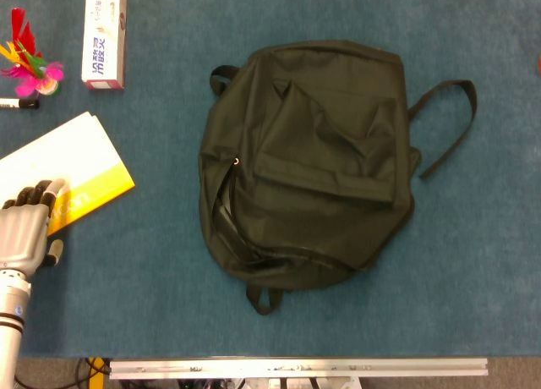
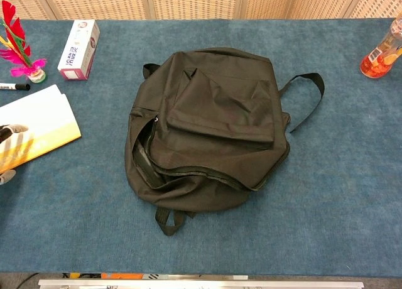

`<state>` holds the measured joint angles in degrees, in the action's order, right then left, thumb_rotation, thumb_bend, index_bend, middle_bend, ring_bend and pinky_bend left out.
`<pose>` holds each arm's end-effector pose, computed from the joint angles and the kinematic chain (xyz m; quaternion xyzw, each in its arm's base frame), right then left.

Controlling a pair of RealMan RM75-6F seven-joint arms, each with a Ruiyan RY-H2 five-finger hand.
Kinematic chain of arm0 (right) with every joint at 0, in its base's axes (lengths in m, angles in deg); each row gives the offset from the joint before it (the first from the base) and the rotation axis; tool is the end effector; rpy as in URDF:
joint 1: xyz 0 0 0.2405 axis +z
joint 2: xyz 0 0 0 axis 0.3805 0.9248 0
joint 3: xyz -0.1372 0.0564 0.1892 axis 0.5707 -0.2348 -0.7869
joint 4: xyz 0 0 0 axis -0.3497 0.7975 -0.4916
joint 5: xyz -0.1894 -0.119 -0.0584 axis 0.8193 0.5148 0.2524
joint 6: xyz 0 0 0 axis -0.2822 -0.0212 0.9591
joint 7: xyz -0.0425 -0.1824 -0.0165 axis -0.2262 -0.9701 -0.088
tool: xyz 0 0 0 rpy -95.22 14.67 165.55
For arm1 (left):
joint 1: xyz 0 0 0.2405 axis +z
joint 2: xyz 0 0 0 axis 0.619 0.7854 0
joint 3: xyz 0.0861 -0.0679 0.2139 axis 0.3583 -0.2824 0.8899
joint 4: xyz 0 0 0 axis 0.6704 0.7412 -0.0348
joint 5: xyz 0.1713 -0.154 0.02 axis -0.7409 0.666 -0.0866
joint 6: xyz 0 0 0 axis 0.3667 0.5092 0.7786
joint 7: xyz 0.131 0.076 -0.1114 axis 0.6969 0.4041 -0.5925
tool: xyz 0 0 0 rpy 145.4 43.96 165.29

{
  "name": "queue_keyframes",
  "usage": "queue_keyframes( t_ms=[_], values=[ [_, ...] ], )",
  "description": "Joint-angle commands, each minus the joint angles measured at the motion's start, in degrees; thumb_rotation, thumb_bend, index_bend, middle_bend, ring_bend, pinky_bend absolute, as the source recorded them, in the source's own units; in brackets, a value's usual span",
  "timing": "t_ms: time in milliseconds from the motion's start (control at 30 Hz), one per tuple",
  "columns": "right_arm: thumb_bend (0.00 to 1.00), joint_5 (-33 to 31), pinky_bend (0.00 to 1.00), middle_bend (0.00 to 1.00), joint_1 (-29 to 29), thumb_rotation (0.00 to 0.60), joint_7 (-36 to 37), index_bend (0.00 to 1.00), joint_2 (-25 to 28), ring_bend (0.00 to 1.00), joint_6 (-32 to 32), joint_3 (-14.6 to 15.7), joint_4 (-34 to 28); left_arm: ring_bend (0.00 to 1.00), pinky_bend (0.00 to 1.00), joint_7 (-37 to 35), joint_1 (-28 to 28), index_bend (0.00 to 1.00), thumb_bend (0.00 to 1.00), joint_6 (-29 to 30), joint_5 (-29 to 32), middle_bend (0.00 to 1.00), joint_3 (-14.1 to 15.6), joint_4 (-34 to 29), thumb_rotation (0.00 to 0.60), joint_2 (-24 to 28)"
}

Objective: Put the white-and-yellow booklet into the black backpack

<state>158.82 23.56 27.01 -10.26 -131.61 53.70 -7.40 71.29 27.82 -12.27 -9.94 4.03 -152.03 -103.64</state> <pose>-0.3379 -0.1909 0.2162 0.5872 -0.4396 0.4033 0.5471 -0.3258 0.2184 0.0080 -0.6496 -0.4891 -0.1764 0.5547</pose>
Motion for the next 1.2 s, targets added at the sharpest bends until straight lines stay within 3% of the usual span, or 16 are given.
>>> queue_keyframes(
  t_ms=[33, 867, 1200],
  values=[
    [0.07, -0.09, 0.38, 0.35, -0.04, 0.600, 0.20, 0.29, -0.12, 0.20, 0.00, 0.00, 0.25, 0.13, 0.25, 1.10, -0.64, 0.08, 0.31, -0.62, 1.32, 0.10, 0.05, 0.26, 0.600, -0.74],
    [0.07, -0.84, 0.38, 0.35, -1.27, 0.600, 1.70, 0.29, 0.23, 0.20, -0.54, 0.31, 1.30, 0.13, 0.25, 4.50, -3.94, 0.06, 0.31, -0.90, 7.09, 0.12, -0.89, 3.72, 0.600, -4.34],
    [0.07, -1.01, 0.38, 0.35, -1.61, 0.600, 1.85, 0.29, 0.33, 0.20, -0.48, 0.46, 1.36, 0.16, 0.25, 3.91, -4.57, 0.10, 0.31, -0.29, 8.34, 0.17, -1.77, 5.47, 0.600, -5.35]
  ],
)
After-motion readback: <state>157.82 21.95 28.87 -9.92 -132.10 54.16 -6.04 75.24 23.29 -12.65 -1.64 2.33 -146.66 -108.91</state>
